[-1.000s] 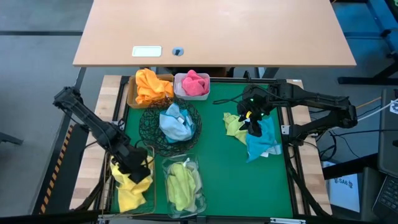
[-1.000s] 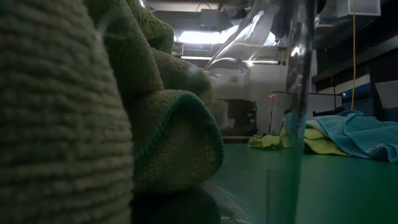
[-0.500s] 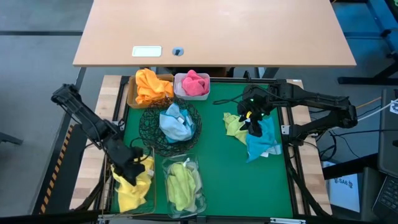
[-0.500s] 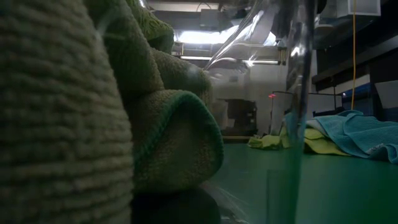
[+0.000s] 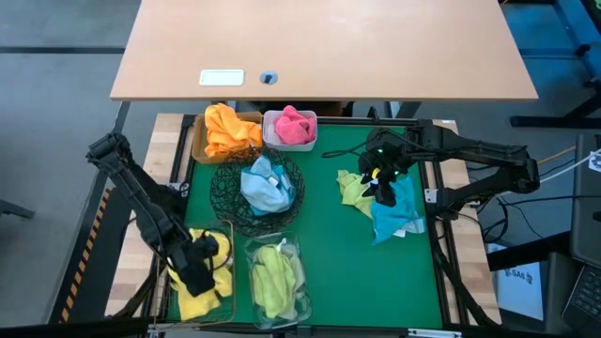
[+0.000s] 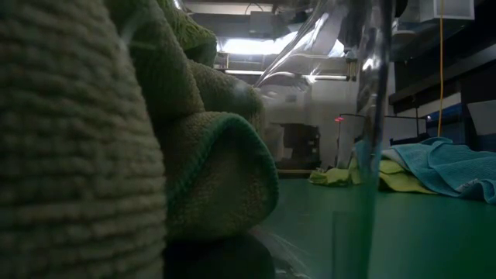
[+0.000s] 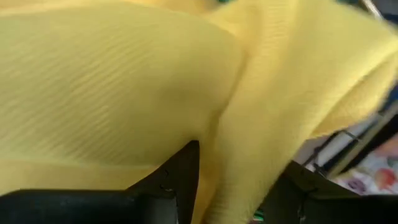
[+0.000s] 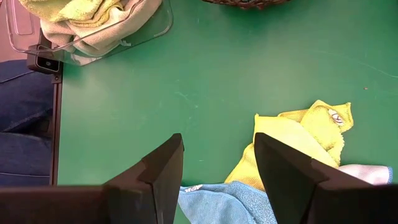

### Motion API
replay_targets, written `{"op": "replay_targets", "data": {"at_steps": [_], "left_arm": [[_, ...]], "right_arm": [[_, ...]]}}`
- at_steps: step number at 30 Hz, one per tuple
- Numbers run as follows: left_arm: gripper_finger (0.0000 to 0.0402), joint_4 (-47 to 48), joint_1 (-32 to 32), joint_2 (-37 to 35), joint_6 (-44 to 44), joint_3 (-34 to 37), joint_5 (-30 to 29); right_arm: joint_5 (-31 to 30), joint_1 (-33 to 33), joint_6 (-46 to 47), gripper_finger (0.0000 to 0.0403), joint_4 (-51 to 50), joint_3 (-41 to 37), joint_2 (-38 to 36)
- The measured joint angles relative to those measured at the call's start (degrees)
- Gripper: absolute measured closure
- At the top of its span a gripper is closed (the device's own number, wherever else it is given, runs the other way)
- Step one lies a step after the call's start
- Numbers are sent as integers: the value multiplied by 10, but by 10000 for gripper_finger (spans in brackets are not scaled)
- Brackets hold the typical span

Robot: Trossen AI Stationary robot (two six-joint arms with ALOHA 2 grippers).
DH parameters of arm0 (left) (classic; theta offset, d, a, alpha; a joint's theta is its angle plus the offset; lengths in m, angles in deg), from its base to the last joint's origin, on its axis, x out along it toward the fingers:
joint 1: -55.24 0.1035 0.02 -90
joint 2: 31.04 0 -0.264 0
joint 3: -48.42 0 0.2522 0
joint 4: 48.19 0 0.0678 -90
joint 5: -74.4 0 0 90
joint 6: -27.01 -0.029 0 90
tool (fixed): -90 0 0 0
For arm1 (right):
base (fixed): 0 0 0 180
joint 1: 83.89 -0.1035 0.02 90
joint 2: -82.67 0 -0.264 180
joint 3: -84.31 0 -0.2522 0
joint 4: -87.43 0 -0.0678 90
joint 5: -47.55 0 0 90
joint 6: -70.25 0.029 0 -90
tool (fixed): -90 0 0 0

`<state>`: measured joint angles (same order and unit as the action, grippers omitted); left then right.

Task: Sort microfiber towel by color & place in baskets
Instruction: Put the yellow microfiber towel into the wire basket, then put the light blue microfiber towel into the mesh basket

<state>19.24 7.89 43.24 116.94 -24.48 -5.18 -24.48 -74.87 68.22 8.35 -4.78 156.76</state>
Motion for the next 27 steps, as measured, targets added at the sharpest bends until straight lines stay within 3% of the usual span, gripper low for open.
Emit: {"op": "replay_targets", "data": {"at_steps": [13, 21, 27], "left_arm": [[264, -164, -17, -24, 45, 0, -70], [264, -254, 2, -27, 19, 0, -253], [264, -310, 27, -27, -26, 0, -283]], "right_arm": [[0, 0, 0, 205, 0, 0, 0], [0, 0, -2, 205, -25, 0, 0], [-44, 0, -5, 205, -23, -35, 0]]}}
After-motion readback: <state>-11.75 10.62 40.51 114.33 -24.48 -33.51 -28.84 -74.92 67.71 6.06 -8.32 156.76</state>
